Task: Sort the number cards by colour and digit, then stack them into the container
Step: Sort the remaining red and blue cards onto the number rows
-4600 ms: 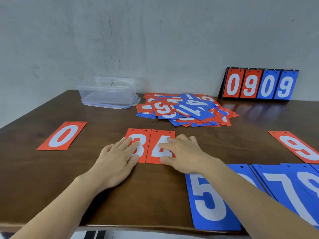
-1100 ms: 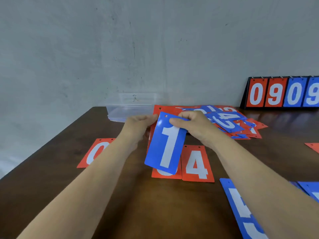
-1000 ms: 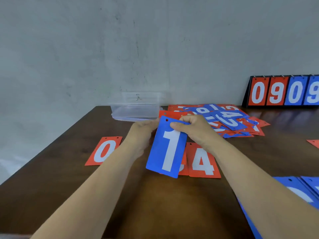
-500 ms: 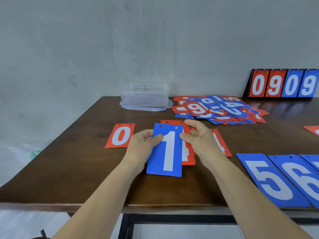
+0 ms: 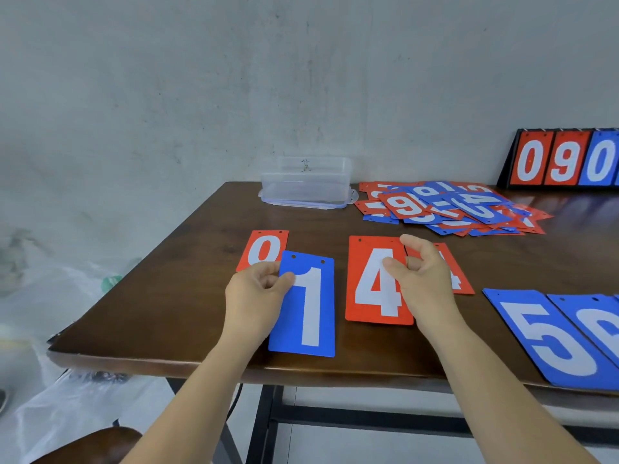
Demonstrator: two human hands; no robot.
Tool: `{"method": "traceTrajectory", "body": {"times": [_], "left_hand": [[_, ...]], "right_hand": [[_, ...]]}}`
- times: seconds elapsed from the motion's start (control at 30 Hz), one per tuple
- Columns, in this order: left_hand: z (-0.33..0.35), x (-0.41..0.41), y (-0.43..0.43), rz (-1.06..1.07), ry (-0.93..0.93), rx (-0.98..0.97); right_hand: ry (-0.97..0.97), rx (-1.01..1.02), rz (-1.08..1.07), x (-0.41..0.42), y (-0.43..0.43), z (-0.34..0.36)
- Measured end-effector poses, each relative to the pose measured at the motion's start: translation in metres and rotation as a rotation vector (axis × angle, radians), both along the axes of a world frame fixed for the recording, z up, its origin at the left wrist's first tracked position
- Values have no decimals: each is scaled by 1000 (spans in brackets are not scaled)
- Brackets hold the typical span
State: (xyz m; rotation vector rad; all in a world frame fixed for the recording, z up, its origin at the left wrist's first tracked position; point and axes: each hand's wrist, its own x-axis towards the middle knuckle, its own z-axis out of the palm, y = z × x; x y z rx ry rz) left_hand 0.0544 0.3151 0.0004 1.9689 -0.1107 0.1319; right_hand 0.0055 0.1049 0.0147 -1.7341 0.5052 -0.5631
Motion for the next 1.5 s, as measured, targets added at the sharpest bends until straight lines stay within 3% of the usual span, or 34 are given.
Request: {"method": "traceTrajectory", "body": {"times": [0.1,0.27,0.33,0.53,0.73,0.97,1.17,1.33,1.5], "left_hand": [[-6,-3,0,14,-20,105],[-15,-4,-12,100,-152,648],[-15,-5,-15,124,-176,758],[-13,-9,-16,71,-248,663],[-18,-14,-24,-273,-267,728],[-15,-16,-16,-305,-254,765],[0,-13,-38,-284,-286,754],[8,-5,-72,-373,-297,752],[11,7,-112,-558,-287,882]], "right_hand": [[-20,-8,-27,-3,0,2],[-35,-24,-47,-11,-5,3],[-34,-39,-55,-14,-9,4],[-23,-91,-90,-26,-42,14],[23,-106,-249,-33,-111,41],[276,-74,-183,-13,-149,33],[300,-37,-80,24,-142,25],[368,-142,-20,49,-137,14],[523,-480,-43,56,-137,0]]}}
